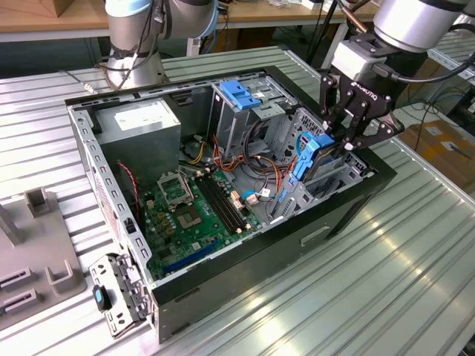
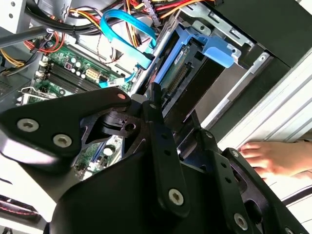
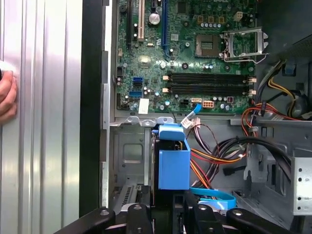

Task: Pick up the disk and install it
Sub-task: 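Insert the disk into the insertion slot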

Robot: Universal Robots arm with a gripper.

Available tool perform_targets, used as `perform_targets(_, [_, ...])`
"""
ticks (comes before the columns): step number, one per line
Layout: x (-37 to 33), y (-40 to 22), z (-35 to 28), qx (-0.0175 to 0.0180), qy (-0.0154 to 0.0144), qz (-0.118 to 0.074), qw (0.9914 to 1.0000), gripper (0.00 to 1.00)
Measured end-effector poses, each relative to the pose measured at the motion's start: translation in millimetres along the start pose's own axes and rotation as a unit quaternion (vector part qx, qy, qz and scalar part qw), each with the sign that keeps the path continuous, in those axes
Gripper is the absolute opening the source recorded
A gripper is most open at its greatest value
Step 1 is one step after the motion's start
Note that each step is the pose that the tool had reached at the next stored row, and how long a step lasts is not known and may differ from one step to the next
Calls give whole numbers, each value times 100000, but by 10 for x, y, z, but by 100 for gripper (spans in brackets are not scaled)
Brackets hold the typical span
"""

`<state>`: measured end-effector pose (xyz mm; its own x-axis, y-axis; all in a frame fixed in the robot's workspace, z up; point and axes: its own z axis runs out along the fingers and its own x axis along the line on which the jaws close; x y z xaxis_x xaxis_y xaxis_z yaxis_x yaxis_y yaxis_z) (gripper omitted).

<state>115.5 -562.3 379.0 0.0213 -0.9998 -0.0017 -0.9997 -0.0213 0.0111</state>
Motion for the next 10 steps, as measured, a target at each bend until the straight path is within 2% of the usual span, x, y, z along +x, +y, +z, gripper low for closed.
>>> perform_targets(2, [0,-1,92,0,-2,0,100000,35])
perform_targets(3, [0,-1,117,-1,2,1,100000,35])
perform_targets(6, [2,-1,119,3,-8,2,100000,35])
perform_targets(7, [2,-1,120,1,-14,3,100000,36])
perform_targets(8, [2,-1,118,-1,1,2,100000,42])
perform_targets(10, [2,-1,118,1,-2,2,100000,42])
